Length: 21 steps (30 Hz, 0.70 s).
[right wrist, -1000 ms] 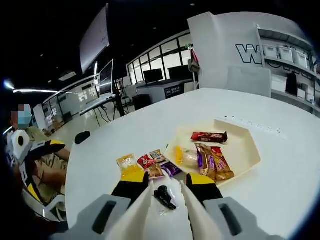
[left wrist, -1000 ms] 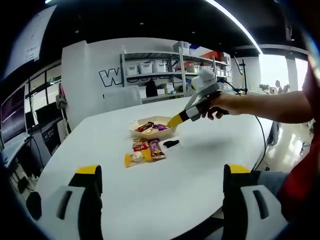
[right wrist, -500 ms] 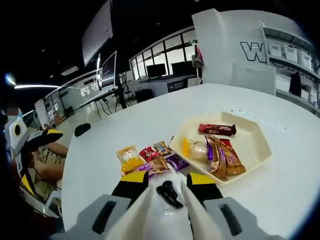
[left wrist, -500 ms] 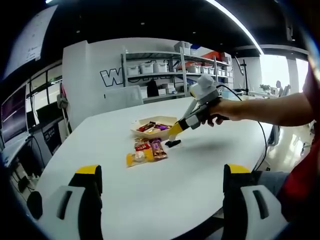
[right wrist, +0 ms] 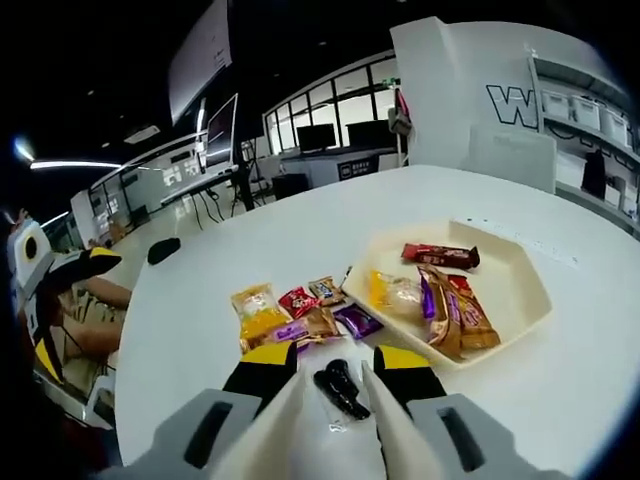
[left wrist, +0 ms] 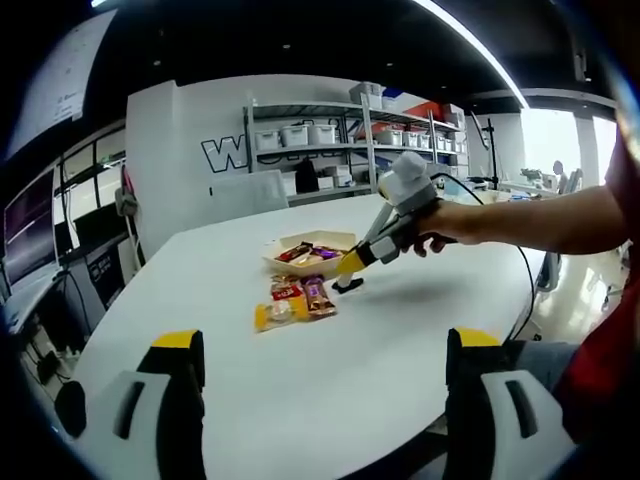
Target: Place the target food into the container with the food tongs after gripping and lifting it, then release it inside without dropping or visibly crushing the food.
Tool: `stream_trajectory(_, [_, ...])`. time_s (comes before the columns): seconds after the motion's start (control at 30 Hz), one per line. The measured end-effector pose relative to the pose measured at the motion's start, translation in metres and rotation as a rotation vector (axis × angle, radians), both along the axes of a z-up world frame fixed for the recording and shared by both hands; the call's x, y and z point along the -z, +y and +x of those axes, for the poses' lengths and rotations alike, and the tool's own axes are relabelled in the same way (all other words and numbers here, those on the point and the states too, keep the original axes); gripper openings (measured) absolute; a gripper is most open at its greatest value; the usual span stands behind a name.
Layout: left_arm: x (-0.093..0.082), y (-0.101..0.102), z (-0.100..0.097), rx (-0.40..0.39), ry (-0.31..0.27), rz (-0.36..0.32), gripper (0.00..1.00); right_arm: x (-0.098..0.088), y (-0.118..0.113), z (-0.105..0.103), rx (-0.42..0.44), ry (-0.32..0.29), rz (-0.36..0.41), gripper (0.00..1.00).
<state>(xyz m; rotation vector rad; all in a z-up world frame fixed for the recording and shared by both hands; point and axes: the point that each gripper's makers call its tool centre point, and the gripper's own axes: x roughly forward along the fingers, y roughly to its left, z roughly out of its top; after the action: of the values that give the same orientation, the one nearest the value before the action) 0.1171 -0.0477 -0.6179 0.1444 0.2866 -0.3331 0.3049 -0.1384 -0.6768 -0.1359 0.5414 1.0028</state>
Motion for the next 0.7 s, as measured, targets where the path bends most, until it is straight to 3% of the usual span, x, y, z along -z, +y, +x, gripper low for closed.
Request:
stream_trajectory(0.23, [0.0021, -0.0005, 0.0004, 0.002, 0.005, 0.003, 0.98, 0.0094, -0.0002, -0.0007, -0.006, -0.011, -0.031, 0.26])
stream_trajectory(0.7, [0.0048, -0.0019, -0.0009, 0.005, 0.008, 0.001, 0.98, 0.0114, 0.0014, -0.0026, -0.027, -0.069, -0.069, 0.25])
